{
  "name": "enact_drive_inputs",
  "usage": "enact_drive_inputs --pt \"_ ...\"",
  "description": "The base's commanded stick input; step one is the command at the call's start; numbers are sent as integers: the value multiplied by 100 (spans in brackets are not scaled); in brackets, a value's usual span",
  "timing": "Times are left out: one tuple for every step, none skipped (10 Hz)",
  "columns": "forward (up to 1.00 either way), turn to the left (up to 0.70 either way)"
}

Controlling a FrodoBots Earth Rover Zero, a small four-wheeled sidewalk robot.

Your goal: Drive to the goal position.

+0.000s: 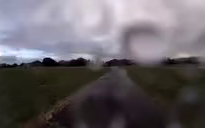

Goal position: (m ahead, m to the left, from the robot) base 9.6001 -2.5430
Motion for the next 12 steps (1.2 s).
enact_drive_inputs --pt "70 0" --pt "70 0" --pt "70 -4" --pt "70 -10" --pt "70 -14" --pt "70 -14" --pt "70 -14" --pt "70 -14" --pt "70 -14" --pt "70 -14" --pt "70 -14" --pt "70 -14"
